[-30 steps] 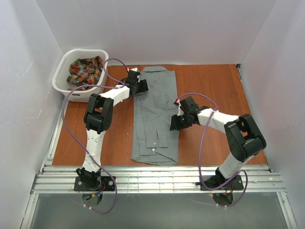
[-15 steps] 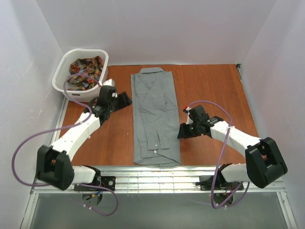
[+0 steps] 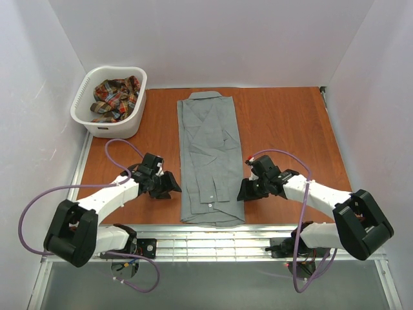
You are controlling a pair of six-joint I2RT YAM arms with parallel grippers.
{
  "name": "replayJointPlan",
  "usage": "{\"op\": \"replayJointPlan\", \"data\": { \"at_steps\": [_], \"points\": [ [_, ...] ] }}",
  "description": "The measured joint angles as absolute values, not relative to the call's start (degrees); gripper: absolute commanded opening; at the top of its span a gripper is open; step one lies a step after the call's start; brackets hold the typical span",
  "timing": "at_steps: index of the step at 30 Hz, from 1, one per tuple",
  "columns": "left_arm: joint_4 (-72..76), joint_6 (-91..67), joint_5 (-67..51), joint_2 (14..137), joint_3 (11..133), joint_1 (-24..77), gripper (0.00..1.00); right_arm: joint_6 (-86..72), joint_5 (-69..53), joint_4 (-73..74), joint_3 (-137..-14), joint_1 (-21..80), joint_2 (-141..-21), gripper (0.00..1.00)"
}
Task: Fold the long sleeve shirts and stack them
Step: Fold the shirt
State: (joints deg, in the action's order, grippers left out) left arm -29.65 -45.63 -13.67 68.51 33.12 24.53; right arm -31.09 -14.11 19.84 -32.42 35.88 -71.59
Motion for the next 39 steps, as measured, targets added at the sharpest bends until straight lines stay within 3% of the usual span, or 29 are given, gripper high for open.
{"op": "replayJointPlan", "data": {
  "at_steps": [10, 19, 21, 23, 27, 39],
  "points": [
    [-25.2, -47.2, -14.9, 78.6, 35.7, 26.6, 0.43, -31.6, -13.5, 15.7, -34.0, 35.9, -77.7, 0.28],
    [-23.8, -46.9, -13.5, 90.3, 45.9, 26.8, 0.37, -30.9, -11.9, 14.4, -39.4, 34.9, -84.0, 0.27],
    [-23.4, -46.5, -12.4, 92.4, 48.3, 26.8, 0.41, -30.3, -11.3, 14.3, -41.2, 33.9, -85.8, 0.27],
    [-23.6, -45.8, -11.3, 93.4, 50.0, 26.8, 0.54, -29.9, -10.6, 14.5, -42.3, 33.1, -86.7, 0.30],
    [-25.0, -44.5, -9.4, 92.2, 50.4, 26.9, 0.69, -29.7, -10.2, 15.5, -43.0, 32.3, -85.9, 0.48],
    [-36.6, -43.6, -13.0, 76.6, 37.5, 29.9, 0.67, -32.6, -14.1, 21.3, -33.0, 33.3, -73.9, 0.49]
  ]
}}
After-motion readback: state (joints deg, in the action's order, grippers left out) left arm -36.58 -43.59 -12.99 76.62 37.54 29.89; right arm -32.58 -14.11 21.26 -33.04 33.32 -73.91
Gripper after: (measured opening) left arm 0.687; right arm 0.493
